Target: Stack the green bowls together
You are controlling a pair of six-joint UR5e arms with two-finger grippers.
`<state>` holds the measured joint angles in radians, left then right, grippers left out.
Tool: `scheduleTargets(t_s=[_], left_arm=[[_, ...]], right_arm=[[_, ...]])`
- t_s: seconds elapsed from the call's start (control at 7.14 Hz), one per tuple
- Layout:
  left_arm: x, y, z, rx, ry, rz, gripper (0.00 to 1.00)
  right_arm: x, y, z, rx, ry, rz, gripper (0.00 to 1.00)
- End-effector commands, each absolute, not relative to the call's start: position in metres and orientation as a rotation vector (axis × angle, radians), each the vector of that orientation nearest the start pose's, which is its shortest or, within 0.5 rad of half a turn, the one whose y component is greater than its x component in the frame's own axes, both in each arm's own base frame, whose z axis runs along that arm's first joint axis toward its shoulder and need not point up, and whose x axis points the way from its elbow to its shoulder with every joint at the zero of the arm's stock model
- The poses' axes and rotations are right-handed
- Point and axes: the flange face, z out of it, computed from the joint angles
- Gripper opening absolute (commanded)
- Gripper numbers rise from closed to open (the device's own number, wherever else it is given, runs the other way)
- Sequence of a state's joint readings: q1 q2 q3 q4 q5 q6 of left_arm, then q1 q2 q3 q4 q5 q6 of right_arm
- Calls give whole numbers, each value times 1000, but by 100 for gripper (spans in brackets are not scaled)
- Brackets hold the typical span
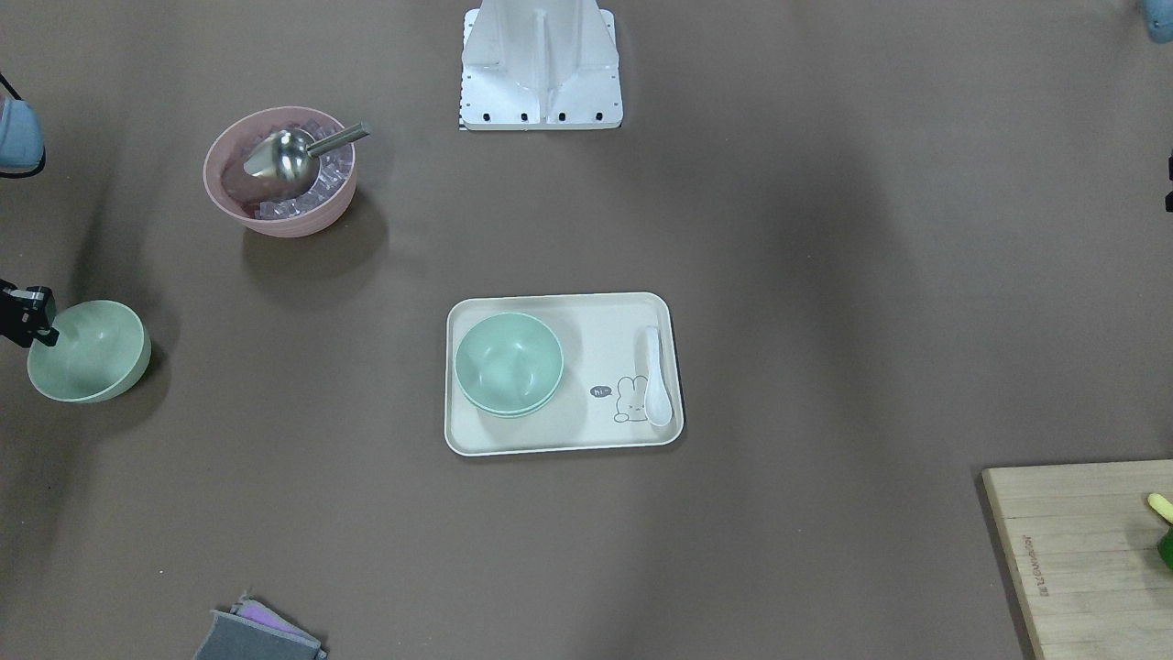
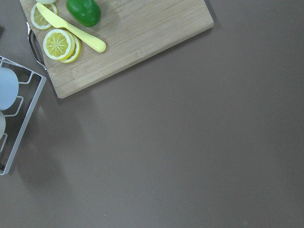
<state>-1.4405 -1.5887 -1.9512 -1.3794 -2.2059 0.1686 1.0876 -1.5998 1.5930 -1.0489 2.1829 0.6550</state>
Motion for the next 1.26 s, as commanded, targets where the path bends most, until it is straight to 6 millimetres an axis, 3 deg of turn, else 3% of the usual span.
scheduleTargets(t_s=[0.0, 0.56, 0.7, 0.98, 1.12], left_arm=[[-11, -489, 494, 214, 632, 355, 98], [-11, -489, 495, 211, 632, 354, 98], [-11, -489, 496, 209, 632, 354, 98], [-10, -489, 493, 213, 637, 354, 98], [-11, -489, 496, 208, 640, 351, 98]], right_arm=[[-168, -484, 612, 97, -770, 6, 26], [-169, -484, 609, 99, -778, 3, 20], [-170, -485, 607, 101, -779, 0, 2], [-174, -491, 595, 117, -798, -17, 0], [-177, -496, 575, 131, -817, -24, 0]])
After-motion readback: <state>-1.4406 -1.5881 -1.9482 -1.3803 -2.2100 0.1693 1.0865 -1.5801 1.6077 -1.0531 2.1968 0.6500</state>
